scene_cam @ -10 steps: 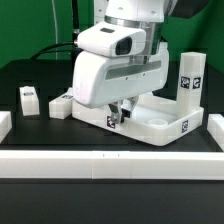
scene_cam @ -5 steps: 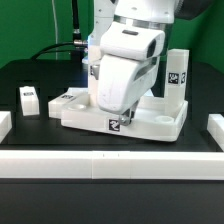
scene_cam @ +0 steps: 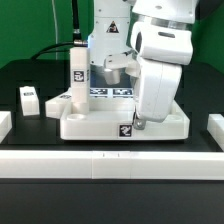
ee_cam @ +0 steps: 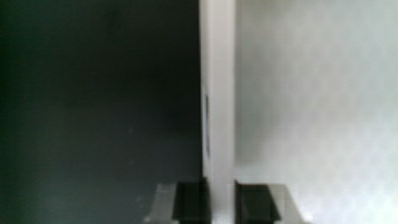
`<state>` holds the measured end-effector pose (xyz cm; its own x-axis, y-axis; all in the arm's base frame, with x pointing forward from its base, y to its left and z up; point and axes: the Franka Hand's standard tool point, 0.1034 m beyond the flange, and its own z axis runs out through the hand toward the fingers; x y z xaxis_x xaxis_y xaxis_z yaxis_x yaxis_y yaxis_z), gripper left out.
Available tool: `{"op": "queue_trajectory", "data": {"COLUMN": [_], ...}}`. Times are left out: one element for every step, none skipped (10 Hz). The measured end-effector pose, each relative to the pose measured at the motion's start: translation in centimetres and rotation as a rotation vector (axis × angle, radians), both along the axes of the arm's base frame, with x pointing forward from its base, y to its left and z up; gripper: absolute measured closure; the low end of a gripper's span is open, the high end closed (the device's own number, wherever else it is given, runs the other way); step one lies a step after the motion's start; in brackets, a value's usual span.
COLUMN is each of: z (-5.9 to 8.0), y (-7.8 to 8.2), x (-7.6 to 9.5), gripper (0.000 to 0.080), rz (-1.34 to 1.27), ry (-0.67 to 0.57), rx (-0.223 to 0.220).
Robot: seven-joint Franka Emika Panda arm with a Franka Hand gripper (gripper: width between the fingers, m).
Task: Assemble desk
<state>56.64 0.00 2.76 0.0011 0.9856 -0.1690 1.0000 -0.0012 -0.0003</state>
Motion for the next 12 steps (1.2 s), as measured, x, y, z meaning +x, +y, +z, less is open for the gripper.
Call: {"op": "queue_trajectory", "data": {"z": [0.0,-0.1,-0.2,0.0,0.1,0.4,0.8,0.6,0.6,0.6,0.8,0.9], "y": [0.1,0.9,1.4,1.5,1.6,1.6,1.4,1.2,1.2,1.2,1.3,1.6], "x": [0.0,0.3,1.4,2.7,3.6,4.3,5.0,4.8,4.7,4.7,5.0,5.5], "gripper": [0.0737,0.0737,0.0737,0.0737,0.0737,0.0737,0.0737,0.0737,0.0737,0.0737,0.0737,0.0737], "rz": [0.012,0.001,0.007,0.008,0.007,0.006,0.006,-0.001,-0.001,-0.001,-0.001,-0.005], "ry": [0.001,0.002,0.008,0.004,0.016,0.028,0.018,0.019,0.02,0.019,0.015,0.018], "rx": [-0.006,-0.003,-0.005,-0.01,-0.018,-0.023,-0.022,-0.023,-0.023,-0.023,-0.022,-0.024]}}
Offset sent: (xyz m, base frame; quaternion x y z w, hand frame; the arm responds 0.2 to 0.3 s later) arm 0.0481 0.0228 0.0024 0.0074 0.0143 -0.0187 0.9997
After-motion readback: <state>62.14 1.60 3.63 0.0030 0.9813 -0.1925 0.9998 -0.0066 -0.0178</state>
